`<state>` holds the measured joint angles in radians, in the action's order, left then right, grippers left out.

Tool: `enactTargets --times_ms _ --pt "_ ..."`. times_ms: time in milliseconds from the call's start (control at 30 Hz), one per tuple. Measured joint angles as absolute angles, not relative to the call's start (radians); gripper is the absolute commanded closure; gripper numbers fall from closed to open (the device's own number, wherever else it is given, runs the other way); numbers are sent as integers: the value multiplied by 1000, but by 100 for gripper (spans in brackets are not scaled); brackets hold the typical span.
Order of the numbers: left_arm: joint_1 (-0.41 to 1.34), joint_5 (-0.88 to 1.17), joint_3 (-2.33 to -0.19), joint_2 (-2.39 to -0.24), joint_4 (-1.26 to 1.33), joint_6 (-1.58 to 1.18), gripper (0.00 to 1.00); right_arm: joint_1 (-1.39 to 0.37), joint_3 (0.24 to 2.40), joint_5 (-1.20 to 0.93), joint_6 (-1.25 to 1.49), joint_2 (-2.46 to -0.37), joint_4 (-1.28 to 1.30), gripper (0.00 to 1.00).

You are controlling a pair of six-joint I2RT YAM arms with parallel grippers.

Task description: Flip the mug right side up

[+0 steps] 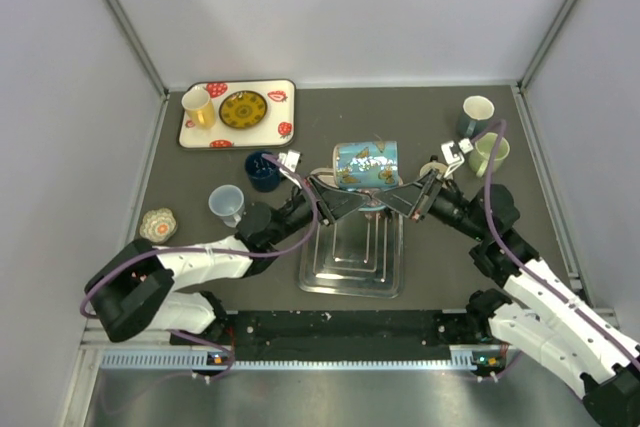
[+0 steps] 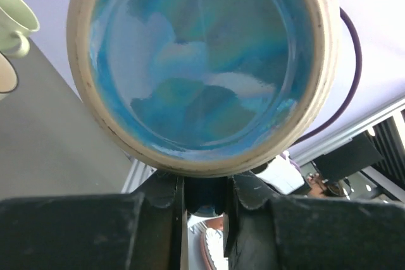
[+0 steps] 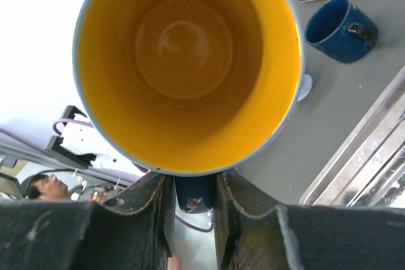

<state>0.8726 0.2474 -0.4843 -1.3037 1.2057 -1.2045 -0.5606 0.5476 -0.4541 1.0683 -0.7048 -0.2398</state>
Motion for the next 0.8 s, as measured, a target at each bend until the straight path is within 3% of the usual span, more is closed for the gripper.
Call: enactTargets --times_ms 200,267,300,367,400,467,567,800 --pt "871 266 -484 -1285 1200 -1219 100 -563 549 -476 1047 -687 -239 97" --pt "871 270 -484 -1264 1156 -1201 100 -566 558 -476 1027 -685 -208 74" --pt "871 271 -486 -1240 1109 -1185 100 -568 567 -476 1011 -685 -182 56" --pt "873 271 -493 -1179 1007 -1132 100 -577 594 -481 977 -685 -111 41" --pt "873 268 -496 -1143 951 -1099 100 -579 606 -483 961 -685 -82 22" --pt "873 258 -497 -1076 862 -1040 100 -581 632 -480 935 -684 -27 10" --pt "873 214 -498 -960 704 -934 100 -581 690 -464 877 -684 55 3" --pt "873 -20 -614 -770 213 -675 100 -581 845 -341 732 -678 329 2"
